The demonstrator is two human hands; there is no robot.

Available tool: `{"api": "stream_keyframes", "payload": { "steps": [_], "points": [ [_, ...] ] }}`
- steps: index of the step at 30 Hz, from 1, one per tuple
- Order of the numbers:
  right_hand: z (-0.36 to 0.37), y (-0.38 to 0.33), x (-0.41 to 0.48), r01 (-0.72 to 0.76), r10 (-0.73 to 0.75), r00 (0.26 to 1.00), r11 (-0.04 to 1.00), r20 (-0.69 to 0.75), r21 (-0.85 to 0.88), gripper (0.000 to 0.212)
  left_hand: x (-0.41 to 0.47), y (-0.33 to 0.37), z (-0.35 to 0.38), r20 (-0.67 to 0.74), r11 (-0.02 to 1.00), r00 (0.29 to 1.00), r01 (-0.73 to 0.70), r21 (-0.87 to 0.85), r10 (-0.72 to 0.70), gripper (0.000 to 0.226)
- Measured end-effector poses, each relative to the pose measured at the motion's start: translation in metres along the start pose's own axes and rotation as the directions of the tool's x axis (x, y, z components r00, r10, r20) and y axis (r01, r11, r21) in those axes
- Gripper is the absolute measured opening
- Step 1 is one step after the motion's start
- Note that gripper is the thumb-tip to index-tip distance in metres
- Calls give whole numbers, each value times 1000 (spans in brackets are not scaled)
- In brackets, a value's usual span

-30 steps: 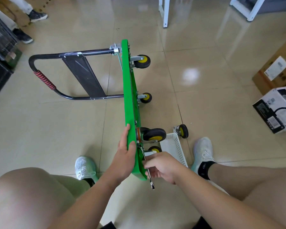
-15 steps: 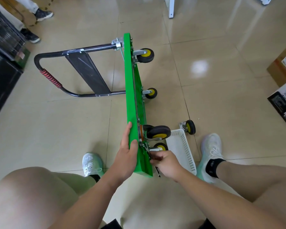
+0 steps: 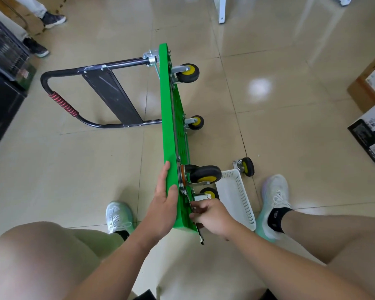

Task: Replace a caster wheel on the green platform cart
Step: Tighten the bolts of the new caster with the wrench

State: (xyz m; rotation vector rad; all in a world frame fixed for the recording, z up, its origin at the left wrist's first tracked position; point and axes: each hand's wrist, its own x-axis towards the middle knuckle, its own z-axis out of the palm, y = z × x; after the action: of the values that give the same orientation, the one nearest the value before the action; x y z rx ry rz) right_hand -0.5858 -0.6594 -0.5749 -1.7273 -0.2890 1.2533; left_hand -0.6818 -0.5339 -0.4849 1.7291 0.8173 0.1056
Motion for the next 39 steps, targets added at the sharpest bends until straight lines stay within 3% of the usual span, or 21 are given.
{"api": "stream_keyframes", "payload": {
  "steps": [4, 10, 18, 21, 25, 27, 33, 39],
  "points": [
    [-3, -11, -4, -70, 72, 997, 997, 36, -40, 47, -2, 5, 1, -10, 1000, 1000, 5, 4, -5, 59],
    [0, -33, -12, -155, 150, 987, 984, 62, 84, 15, -3, 6, -1, -9, 1000, 1000, -12, 25, 12, 62],
    [4, -53, -18, -266, 257, 964, 948, 69, 177, 17, -1, 0, -2, -2, 999, 999, -42, 6, 42, 57],
    [-1, -50, -23, -276, 263, 960, 944, 92, 179, 4, -1, 2, 0, -4, 999, 999, -39, -2, 39, 57],
    [-6, -43, -28, -279, 269, 958, 955, 97, 103, 9, -1, 3, 1, -4, 1000, 1000, -23, -17, 23, 57],
    [-8, -34, -28, -255, 252, 966, 965, 58, 56, 17, 0, 3, 1, -3, 1000, 1000, -15, -28, 15, 57],
    [-10, 6, -15, -19, 9, 998, 988, -67, -156, 31, 0, 0, 1, 8, 1000, 1000, -3, -25, 3, 58],
    [-9, 15, -2, 49, -54, 997, 996, -62, -73, 35, 0, 1, 1, -3, 1000, 1000, 2, -7, -2, 58]
  ]
}}
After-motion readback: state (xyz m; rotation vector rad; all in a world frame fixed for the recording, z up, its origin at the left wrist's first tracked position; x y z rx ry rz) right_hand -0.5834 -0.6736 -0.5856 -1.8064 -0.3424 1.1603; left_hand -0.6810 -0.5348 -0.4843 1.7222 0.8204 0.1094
